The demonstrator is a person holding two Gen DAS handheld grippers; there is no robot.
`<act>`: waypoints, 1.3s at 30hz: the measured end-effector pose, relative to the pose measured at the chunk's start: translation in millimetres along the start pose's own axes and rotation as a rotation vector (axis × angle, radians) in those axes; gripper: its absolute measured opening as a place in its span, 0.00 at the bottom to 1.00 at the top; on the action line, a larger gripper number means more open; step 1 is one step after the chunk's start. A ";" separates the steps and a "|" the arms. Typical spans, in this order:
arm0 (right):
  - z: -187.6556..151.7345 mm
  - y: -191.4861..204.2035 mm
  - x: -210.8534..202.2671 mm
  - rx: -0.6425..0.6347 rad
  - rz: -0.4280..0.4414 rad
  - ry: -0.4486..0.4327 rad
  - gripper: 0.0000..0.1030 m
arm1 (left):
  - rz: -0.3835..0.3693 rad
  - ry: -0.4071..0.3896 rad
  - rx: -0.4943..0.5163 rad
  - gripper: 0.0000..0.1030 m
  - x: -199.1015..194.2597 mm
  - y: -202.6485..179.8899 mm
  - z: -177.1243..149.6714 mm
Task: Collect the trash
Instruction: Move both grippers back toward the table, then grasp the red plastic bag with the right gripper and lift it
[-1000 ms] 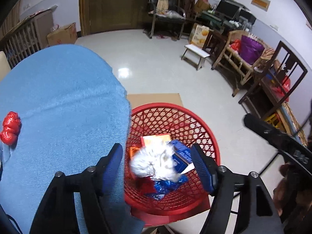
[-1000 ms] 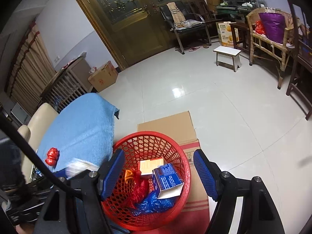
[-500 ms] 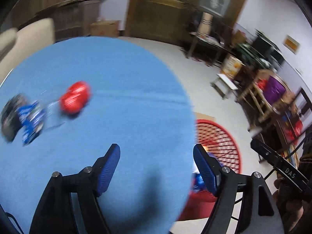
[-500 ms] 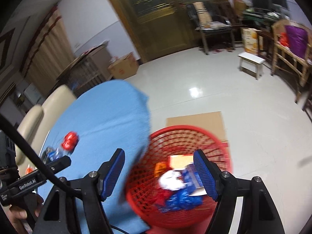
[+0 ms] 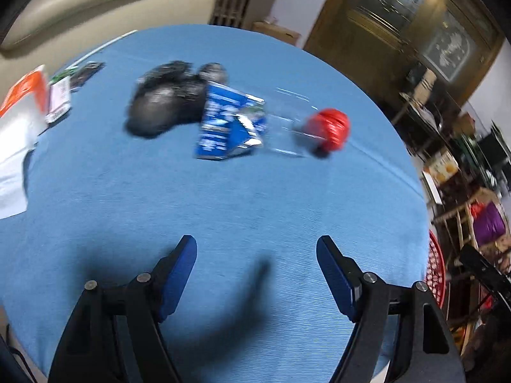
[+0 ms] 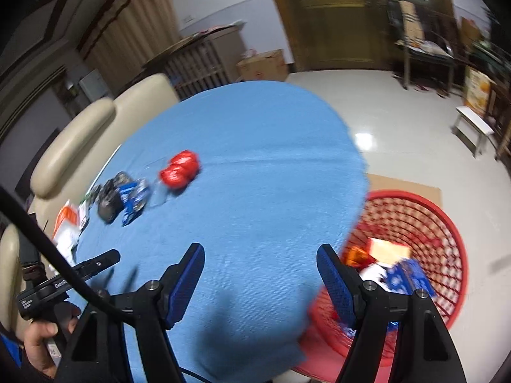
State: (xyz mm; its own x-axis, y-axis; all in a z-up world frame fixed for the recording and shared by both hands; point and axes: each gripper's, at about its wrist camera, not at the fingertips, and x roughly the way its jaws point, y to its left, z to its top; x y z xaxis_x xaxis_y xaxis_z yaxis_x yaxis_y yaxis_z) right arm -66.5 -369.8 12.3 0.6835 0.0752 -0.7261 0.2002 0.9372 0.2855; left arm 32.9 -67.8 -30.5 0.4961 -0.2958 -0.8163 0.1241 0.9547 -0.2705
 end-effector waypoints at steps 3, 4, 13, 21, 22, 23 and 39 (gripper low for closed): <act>7.4 23.3 14.9 -0.048 0.020 0.017 0.74 | 0.008 -0.001 -0.026 0.76 -1.0 14.3 1.0; 9.9 28.4 18.4 -0.055 0.029 0.024 0.74 | 0.005 -0.004 -0.031 0.76 -1.6 16.7 1.6; 67.3 78.2 87.0 -0.068 0.122 0.081 0.74 | 0.028 -0.035 -0.047 0.76 -4.5 32.4 9.9; 103.6 97.2 165.9 0.019 0.082 0.175 0.74 | 0.054 -0.043 -0.050 0.76 -2.9 40.3 14.1; 105.9 96.8 170.2 0.036 0.090 0.184 0.73 | 0.055 -0.042 -0.054 0.76 -2.1 41.7 14.9; 108.6 97.2 175.2 0.054 0.098 0.191 0.73 | 0.054 -0.039 -0.060 0.76 -0.5 43.3 15.8; 117.9 120.6 216.8 0.007 0.073 0.255 0.48 | 0.079 -0.047 -0.026 0.76 14.0 32.3 46.9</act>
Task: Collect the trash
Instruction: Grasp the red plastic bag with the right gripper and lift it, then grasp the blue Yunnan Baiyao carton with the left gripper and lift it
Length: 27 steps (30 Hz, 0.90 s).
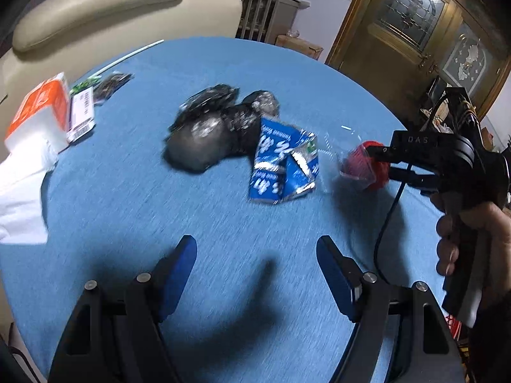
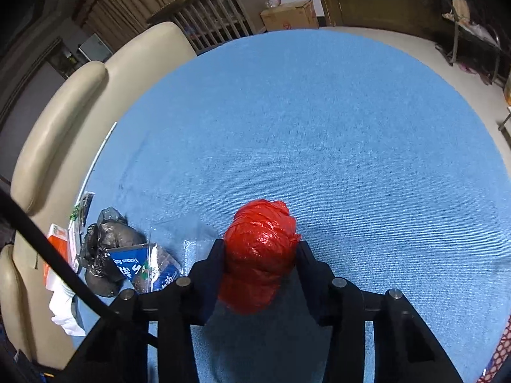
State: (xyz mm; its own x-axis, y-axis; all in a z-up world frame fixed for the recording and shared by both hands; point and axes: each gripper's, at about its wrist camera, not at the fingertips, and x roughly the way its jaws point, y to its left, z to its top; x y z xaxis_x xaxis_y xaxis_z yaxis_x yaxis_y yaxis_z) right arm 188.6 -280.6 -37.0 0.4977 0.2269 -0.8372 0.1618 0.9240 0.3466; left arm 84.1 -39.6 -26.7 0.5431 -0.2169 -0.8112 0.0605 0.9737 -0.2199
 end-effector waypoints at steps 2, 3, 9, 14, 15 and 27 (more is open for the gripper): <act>4.2 -3.5 5.5 0.012 0.018 0.018 0.53 | -0.002 -0.004 0.020 0.76 6.6 -8.6 7.7; 6.9 -3.6 8.6 0.009 0.030 0.033 0.53 | -0.002 -0.004 0.032 0.76 9.0 -12.9 10.6; 3.5 -2.3 4.3 -0.048 0.053 0.021 0.44 | 0.024 -0.034 0.142 0.76 22.7 -33.6 34.6; -7.9 -29.2 -22.7 -0.029 0.058 -0.004 0.44 | 0.011 -0.032 0.191 0.76 38.3 -38.4 53.0; -10.8 -35.4 -30.3 -0.021 0.061 -0.015 0.44 | 0.010 -0.030 0.201 0.76 40.7 -40.9 55.2; -51.5 -54.2 -67.8 -0.009 0.117 -0.035 0.44 | 0.009 0.026 0.400 0.75 46.5 -43.6 45.5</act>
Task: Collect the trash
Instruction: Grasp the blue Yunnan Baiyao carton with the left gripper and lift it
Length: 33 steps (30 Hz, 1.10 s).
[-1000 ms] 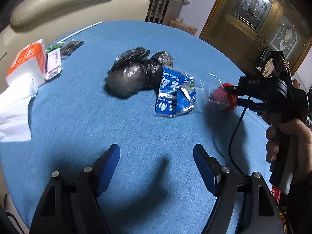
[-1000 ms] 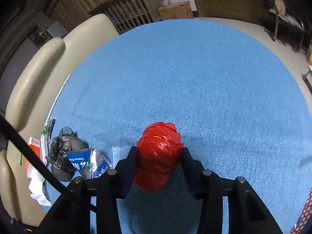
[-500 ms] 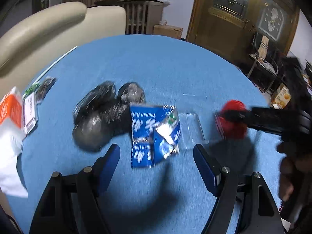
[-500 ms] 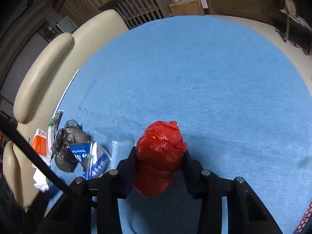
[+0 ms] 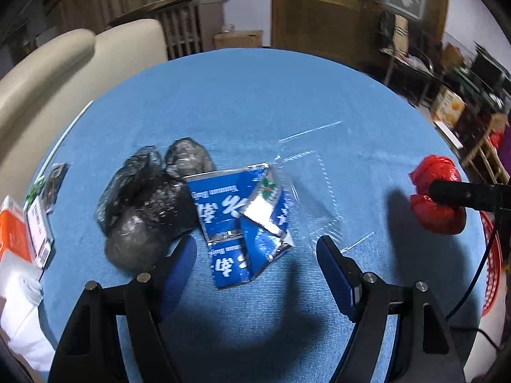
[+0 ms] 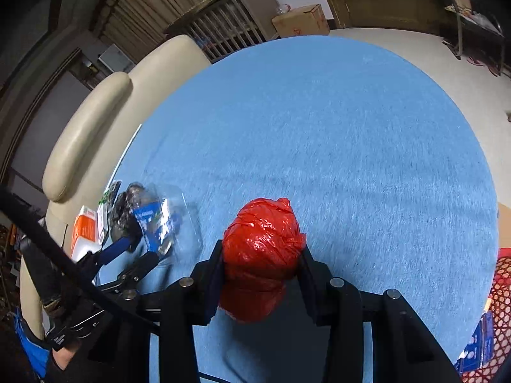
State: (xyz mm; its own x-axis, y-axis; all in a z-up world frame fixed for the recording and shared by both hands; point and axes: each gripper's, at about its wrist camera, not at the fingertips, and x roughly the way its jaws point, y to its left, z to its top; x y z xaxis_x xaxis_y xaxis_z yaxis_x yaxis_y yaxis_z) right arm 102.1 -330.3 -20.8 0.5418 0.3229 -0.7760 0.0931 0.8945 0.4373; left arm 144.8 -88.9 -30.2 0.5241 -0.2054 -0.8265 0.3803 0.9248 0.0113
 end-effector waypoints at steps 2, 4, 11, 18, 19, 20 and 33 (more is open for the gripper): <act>-2.2 1.1 -0.2 0.001 0.009 0.004 0.44 | -0.014 0.011 0.005 0.75 4.2 -2.5 3.7; -3.4 3.6 -0.8 -0.002 0.013 0.005 0.44 | -0.028 0.013 0.000 0.75 4.0 -0.9 5.9; -2.2 4.2 -12.0 -0.002 0.014 -0.025 0.44 | -0.075 -0.025 0.006 0.75 -24.1 6.1 0.6; -6.8 17.6 -8.9 -0.029 0.031 -0.017 0.44 | -0.066 0.051 0.030 0.75 5.9 2.0 -2.3; -8.0 17.6 -8.3 -0.031 0.029 -0.014 0.44 | -0.073 0.064 0.035 0.75 10.7 0.4 -0.2; -9.3 16.8 -7.4 -0.028 0.027 -0.011 0.44 | -0.077 0.075 0.043 0.75 16.5 -0.9 3.0; -18.2 11.3 -10.8 -0.005 0.016 -0.006 0.44 | -0.058 0.077 0.039 0.47 36.2 8.0 33.1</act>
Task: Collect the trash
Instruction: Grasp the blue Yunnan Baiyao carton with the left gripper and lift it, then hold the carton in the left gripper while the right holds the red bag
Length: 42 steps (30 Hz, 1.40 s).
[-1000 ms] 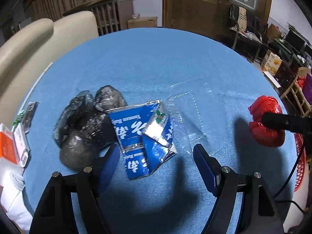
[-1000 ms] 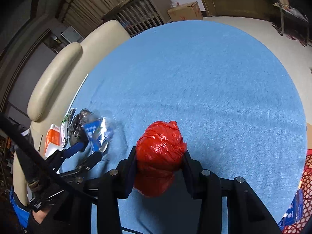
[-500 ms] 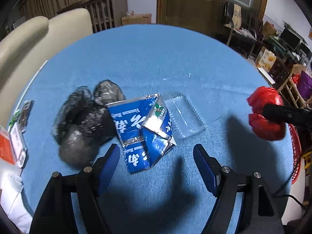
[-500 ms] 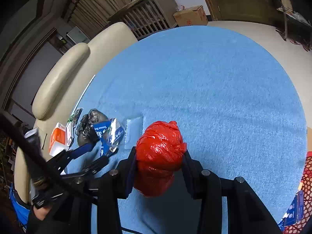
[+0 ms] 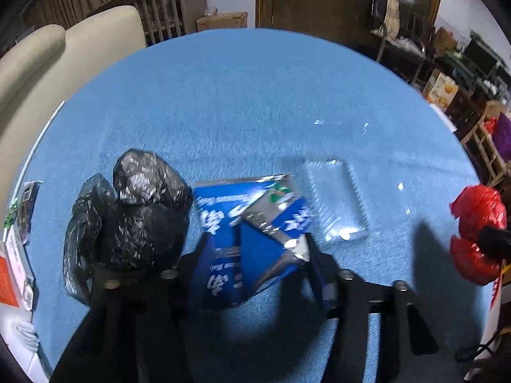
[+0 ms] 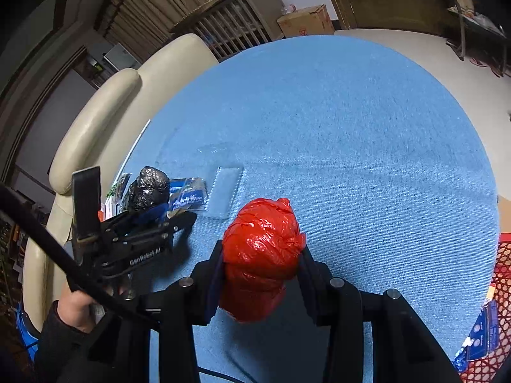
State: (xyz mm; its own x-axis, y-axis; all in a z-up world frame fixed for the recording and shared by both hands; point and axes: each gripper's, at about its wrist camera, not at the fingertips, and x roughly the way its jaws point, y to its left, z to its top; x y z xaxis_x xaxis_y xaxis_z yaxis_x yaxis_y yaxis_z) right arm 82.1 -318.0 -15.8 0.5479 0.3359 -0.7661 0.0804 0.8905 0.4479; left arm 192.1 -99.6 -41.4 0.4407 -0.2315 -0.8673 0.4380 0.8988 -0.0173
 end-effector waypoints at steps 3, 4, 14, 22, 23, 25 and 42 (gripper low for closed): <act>-1.8 2.7 -3.5 -0.006 -0.001 -0.004 0.44 | 0.009 -0.013 0.023 0.36 -1.4 -8.0 2.4; -3.1 3.0 -5.0 -0.008 -0.001 -0.006 0.44 | 0.007 -0.012 0.020 0.36 -3.7 -9.1 1.8; -15.2 9.9 -24.2 -0.023 -0.001 -0.030 0.44 | -0.019 -0.078 -0.107 0.35 -52.8 -0.9 -45.8; -34.8 23.5 -29.8 -0.043 0.021 -0.022 0.44 | 0.025 -0.109 -0.228 0.35 -88.9 -15.7 -98.5; -38.7 27.4 -30.8 -0.050 0.025 -0.021 0.44 | 0.021 -0.113 -0.246 0.35 -92.4 -16.7 -107.0; -46.2 33.2 -33.7 -0.063 0.032 -0.019 0.44 | 0.011 -0.120 -0.262 0.35 -90.3 -23.2 -114.0; -79.7 56.8 -32.3 -0.116 0.086 0.009 0.44 | 0.065 -0.171 -0.290 0.35 -137.2 -15.8 -162.4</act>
State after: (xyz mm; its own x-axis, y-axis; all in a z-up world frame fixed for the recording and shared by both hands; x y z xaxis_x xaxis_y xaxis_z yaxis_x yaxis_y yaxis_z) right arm 2.6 -253.9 -2.3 0.5415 0.4145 -0.7314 -0.0638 0.8877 0.4559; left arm -2.6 -21.6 -2.9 0.5962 -0.2077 -0.7755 0.1748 0.9764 -0.1271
